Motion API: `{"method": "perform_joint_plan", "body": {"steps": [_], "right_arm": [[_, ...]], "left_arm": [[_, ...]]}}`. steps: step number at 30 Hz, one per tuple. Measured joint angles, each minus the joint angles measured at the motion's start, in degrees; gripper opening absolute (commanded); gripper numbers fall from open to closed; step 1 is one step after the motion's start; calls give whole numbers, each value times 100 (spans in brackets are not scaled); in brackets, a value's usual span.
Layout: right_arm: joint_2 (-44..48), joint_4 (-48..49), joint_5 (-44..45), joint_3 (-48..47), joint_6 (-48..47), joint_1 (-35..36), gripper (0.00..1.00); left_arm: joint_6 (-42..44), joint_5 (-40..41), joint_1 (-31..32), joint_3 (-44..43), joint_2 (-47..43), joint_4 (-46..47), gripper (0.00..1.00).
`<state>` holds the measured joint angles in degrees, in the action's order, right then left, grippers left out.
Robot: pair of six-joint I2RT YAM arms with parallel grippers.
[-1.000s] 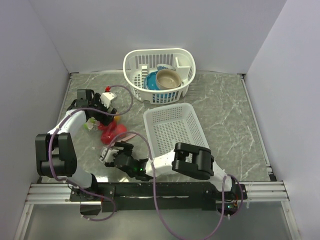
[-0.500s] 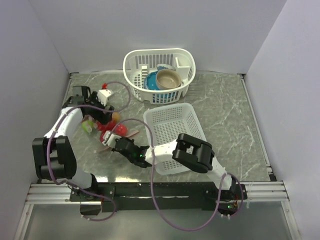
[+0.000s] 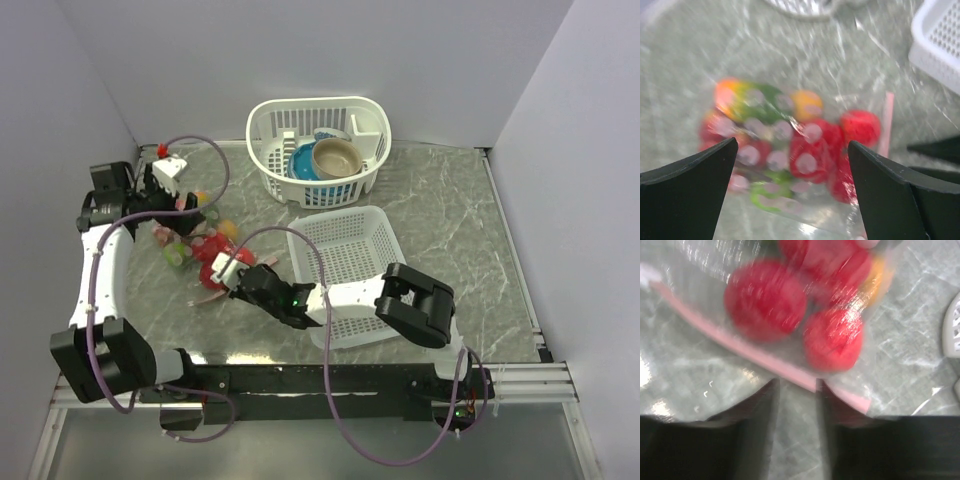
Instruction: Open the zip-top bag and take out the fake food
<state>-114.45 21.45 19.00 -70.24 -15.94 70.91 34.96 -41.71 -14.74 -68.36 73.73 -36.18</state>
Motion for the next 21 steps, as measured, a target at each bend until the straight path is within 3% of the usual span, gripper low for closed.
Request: {"method": "perform_joint_plan", "body": {"steps": [1,2,11,21], "right_arm": [[0,-37,-24,55,-24,9,94],[0,-79,-46,111,-42,11,100],[-83,-295,221,116,-269,59,100],[-898,-236,623,-546,-863,227,100]], "left_arm": [[-2,22,-2,149,35,-4,99],[-9,66,-2,295,81,33,99],[-501,750,-2,575,1067,1222,99],[-949,1676,240,575,1790,2234,99]]}}
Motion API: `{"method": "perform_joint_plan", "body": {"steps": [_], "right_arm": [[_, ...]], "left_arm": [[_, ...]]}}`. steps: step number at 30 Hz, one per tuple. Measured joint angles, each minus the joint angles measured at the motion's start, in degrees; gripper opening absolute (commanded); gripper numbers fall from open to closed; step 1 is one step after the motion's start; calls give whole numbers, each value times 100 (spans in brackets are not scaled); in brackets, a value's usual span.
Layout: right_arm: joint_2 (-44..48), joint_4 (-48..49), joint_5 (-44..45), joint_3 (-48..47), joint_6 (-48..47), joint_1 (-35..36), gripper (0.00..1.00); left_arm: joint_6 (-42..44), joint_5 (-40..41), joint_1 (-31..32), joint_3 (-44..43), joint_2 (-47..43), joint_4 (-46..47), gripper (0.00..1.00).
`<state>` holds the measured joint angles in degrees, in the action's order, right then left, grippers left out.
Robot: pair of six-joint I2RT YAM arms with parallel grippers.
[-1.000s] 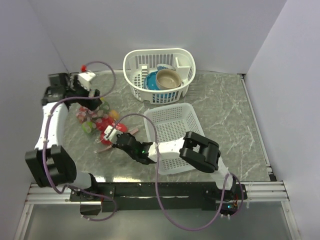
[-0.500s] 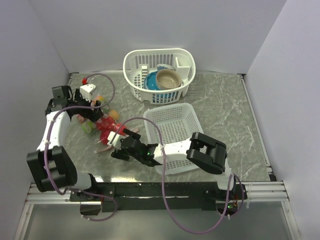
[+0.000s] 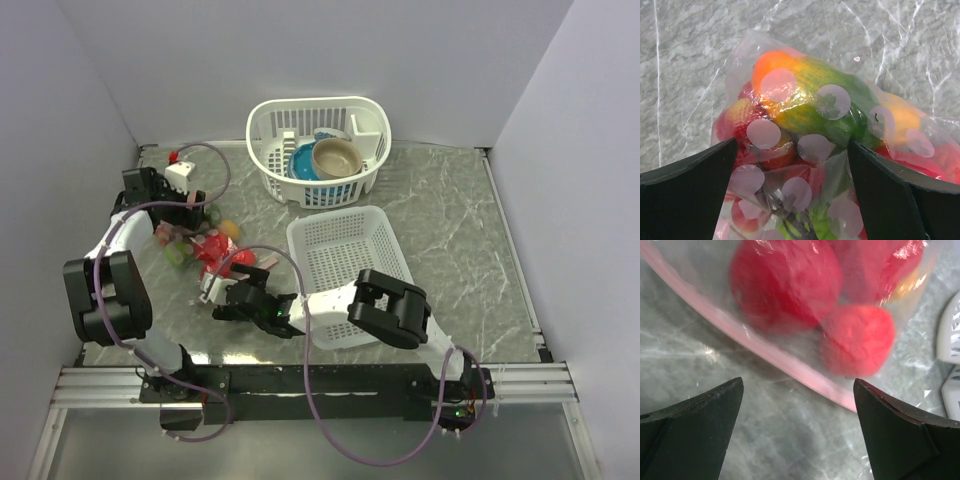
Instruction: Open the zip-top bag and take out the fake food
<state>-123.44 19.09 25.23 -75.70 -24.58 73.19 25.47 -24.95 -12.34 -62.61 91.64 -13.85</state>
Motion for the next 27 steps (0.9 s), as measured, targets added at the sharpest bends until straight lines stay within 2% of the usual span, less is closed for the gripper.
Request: {"method": "perform_joint_plan", "body": {"steps": [3,4,6,7,9,10,11,12,13,17,21,24,27], "right_arm": [[-83,9,22,-144,-85,55,85],[-111,11,13,-201,-85,68,73],[-197,13,9,-343,-109,79,60],[-249,17,11,-413,-107,79,48],[-363,15,17,-544,-105,79,36],[-413,15,15,-592,-92,79,23],[-444,9,15,-605,-83,79,16],[-452,4,22,-605,-76,76,4],[-455,0,24,-605,-72,76,0],[-455,9,24,-605,33,76,0],[-415,-87,-44,-584,199,50,0],[-190,-487,-317,-573,446,-66,0],[125,-1147,-761,-804,741,-343,0]], "left_arm": [[-15,146,111,2,90,116,99],[-13,184,144,4,103,144,99],[-11,203,201,33,109,219,99],[-2,205,229,44,109,234,99],[31,195,271,52,109,236,99],[42,186,289,52,109,236,99],[70,173,308,57,109,232,99],[87,164,321,57,109,221,99],[120,149,328,57,109,203,99],[236,116,337,39,109,68,99],[273,-120,219,-354,83,-625,99],[184,-732,-133,-1025,-76,-1276,99],[-44,-1425,-658,-1644,-525,-1495,99]]}}
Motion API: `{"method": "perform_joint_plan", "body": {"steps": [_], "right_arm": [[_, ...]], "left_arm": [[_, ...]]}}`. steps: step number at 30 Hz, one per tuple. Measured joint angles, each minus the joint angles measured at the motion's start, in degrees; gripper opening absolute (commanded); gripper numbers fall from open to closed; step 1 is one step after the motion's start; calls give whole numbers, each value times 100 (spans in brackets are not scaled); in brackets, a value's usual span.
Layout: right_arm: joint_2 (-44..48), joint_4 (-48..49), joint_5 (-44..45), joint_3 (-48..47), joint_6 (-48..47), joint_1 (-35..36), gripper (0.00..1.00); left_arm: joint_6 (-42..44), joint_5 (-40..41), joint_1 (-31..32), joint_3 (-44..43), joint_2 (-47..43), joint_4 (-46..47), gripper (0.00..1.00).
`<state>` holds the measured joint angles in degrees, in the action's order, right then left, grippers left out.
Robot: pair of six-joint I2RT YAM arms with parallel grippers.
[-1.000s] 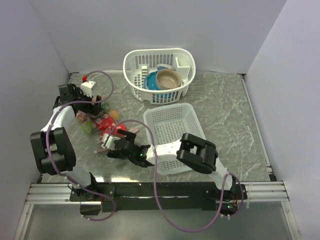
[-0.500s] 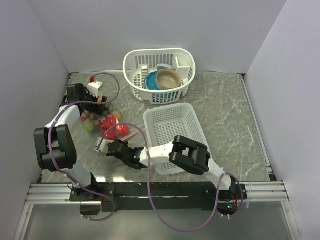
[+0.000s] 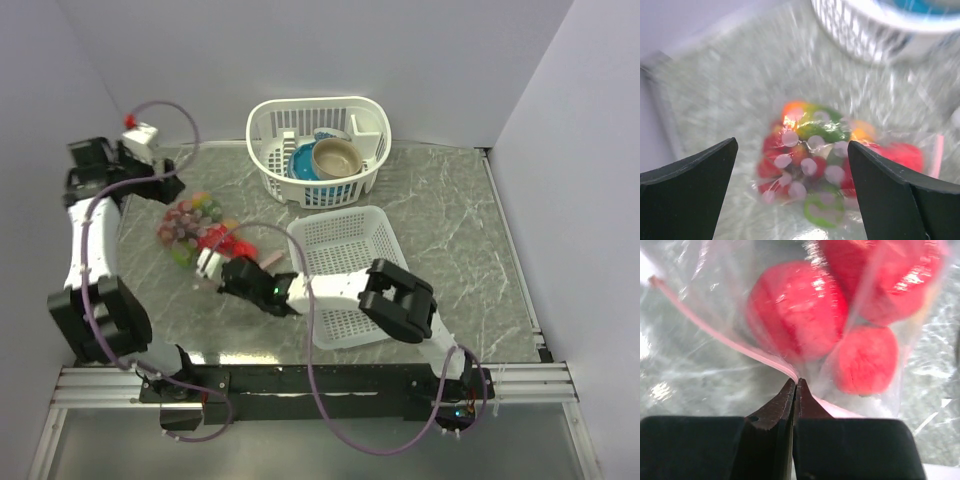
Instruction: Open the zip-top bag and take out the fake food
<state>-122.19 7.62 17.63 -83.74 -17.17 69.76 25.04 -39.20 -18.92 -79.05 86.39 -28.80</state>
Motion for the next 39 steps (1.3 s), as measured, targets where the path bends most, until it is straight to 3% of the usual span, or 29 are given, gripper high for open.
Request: {"method": "perform_joint_plan", "body": {"steps": [5,11,15,20,25,29,34,39], "right_arm": [[282,-935,-551,-1080,308,-498,0],[691,-1587,-859,-1987,514,-813,0],[710,-1891,-984,-2400,634,-944,0],[710,-2129,-981,-2483,704,-1067,0],[535,-2747,-835,-3040,671,-1139,0],[127,-3093,-710,-4017,667,-1182,0],[79,-3303,-566,-4367,732,-1270,0],[144,-3381,-470,-4262,909,-1342,0]], "left_arm": [[-328,-881,-457,-133,-1189,-221,99],[122,-2317,-791,-44,-2264,-1069,99],[457,-3058,-979,-144,-2435,-1521,99],[1023,-3823,-1156,-605,-1862,-2299,99],[2374,-4076,-1202,-1064,-1021,-3827,99],[2924,-4046,-1134,-1141,-909,-4356,99],[3279,-3963,-894,-1016,-1261,-4548,99],[3283,-4035,-824,146,-1932,-3908,99]]}}
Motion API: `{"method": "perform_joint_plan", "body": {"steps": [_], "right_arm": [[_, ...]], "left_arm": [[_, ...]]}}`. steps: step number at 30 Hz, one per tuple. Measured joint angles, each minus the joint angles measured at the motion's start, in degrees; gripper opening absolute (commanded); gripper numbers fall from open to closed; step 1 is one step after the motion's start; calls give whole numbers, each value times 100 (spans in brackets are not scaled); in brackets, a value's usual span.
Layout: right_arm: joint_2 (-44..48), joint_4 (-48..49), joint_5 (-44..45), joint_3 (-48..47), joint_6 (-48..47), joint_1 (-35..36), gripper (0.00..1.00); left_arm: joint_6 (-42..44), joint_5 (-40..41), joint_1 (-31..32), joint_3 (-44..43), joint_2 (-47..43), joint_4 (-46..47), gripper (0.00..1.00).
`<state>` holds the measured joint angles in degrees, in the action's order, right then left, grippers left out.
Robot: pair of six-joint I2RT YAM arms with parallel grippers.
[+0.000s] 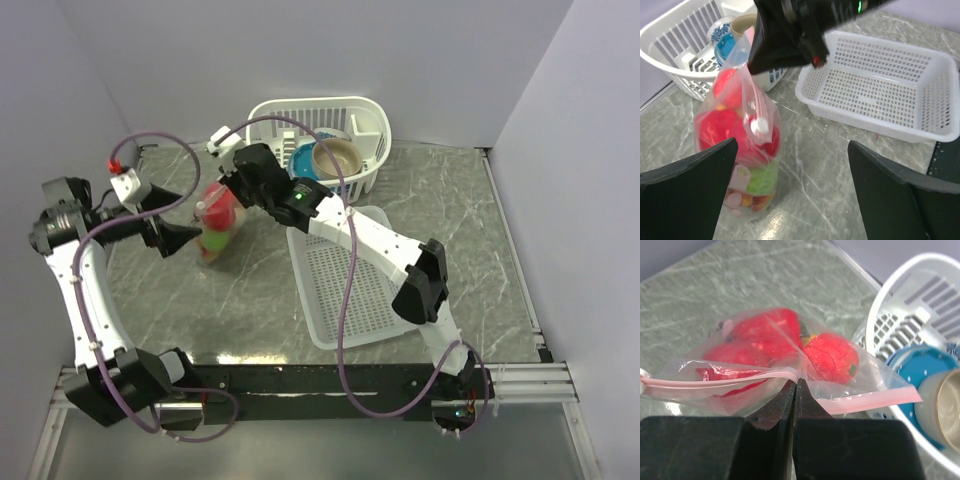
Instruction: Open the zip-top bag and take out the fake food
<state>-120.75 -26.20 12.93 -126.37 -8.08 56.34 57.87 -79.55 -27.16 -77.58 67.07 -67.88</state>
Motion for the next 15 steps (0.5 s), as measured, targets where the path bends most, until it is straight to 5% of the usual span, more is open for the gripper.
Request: {"method": "perform_joint_plan", "body": {"steps": [7,15], "right_arm": [[234,-407,173,144,306,-13,0],[299,-852,232,-199,520,20,0]], "left_arm": [[-2404,640,535,2680,-1185,3703,99],[-4717,1196,750,2981,-1097,6642,99]]}}
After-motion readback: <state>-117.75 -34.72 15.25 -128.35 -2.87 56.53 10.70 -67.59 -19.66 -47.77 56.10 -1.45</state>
